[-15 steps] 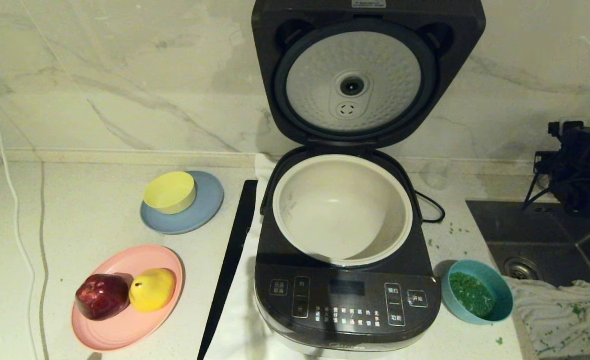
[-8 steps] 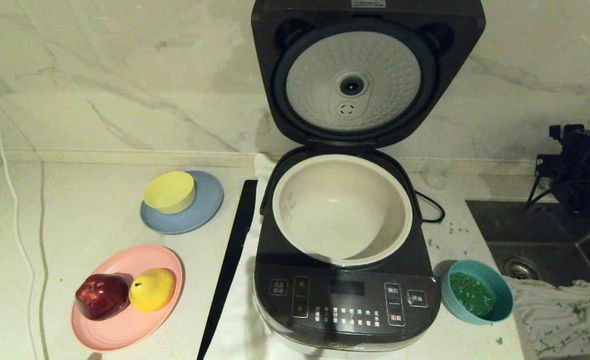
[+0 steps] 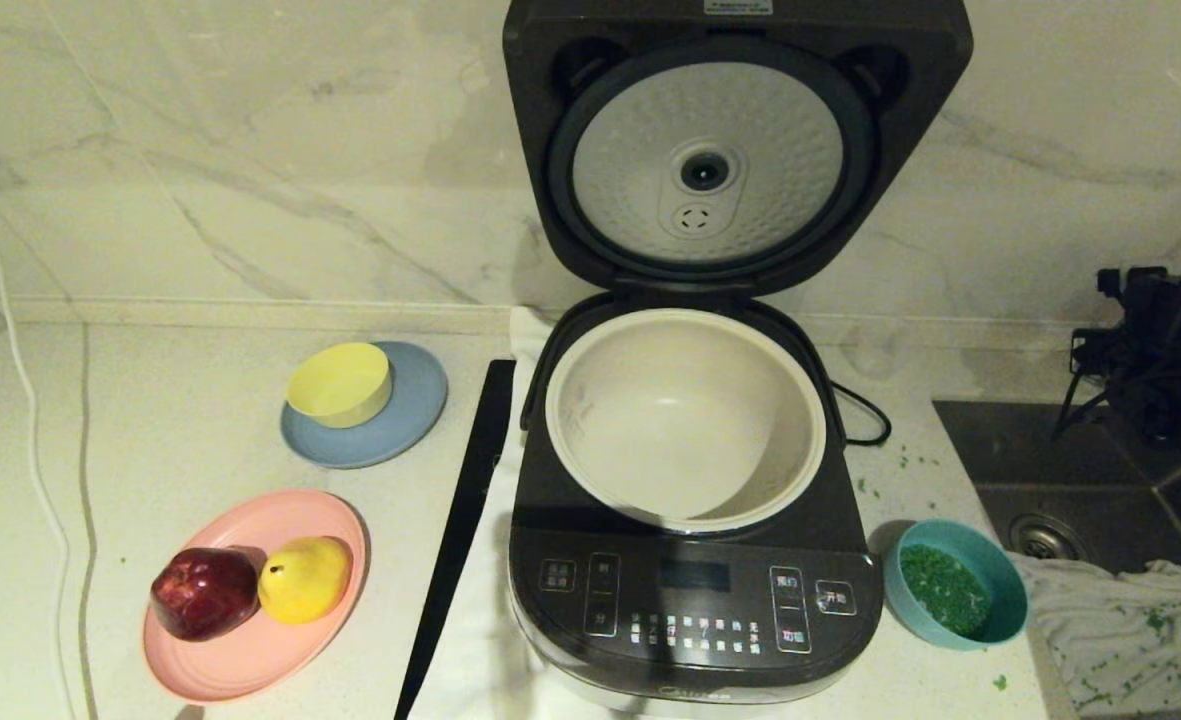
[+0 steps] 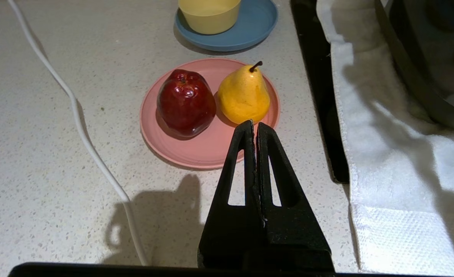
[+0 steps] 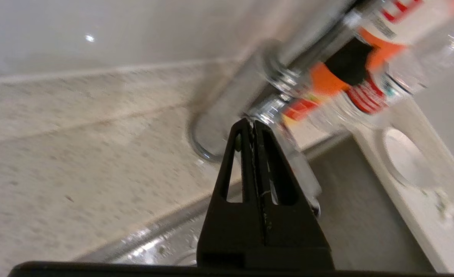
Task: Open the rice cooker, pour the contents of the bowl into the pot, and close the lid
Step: Turn on the tap
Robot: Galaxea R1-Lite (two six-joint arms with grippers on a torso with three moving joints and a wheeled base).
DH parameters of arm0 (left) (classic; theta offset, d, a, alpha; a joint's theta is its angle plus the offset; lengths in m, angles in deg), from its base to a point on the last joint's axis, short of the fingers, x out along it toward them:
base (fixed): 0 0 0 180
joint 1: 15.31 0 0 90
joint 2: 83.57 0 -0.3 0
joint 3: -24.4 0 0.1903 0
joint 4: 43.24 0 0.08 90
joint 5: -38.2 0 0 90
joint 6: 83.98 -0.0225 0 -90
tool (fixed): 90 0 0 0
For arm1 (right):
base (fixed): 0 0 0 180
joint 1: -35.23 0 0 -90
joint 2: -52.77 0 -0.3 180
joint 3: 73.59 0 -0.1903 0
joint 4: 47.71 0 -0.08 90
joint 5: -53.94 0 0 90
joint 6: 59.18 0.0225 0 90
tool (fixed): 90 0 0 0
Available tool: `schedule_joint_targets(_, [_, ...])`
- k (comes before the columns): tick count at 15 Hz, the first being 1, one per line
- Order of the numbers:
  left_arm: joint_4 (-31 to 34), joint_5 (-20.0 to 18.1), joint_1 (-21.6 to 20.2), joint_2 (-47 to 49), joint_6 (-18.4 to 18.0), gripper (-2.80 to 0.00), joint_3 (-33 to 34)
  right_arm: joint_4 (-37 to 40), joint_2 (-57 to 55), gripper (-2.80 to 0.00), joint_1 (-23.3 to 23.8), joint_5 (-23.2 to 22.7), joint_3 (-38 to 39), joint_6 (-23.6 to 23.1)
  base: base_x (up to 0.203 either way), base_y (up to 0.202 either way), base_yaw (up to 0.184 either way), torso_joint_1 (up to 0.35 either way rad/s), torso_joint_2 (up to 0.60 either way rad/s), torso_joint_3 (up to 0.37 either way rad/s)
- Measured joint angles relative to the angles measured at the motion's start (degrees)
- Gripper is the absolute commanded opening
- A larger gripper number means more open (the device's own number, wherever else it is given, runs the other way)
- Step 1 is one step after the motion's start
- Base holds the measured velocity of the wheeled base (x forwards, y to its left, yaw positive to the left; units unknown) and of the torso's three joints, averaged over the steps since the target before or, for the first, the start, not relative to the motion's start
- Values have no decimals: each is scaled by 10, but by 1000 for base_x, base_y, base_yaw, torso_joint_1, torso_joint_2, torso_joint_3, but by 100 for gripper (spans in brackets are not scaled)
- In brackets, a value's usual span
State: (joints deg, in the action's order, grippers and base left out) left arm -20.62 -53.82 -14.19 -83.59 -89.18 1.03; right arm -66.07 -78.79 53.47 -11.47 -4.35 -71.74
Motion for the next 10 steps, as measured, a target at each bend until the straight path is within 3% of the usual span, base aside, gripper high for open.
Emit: schedule_joint_targets(10, [0,0,0,0,0,-280,0,-17,11,-280,3,22,11,-2,0,0,0,0,0,0])
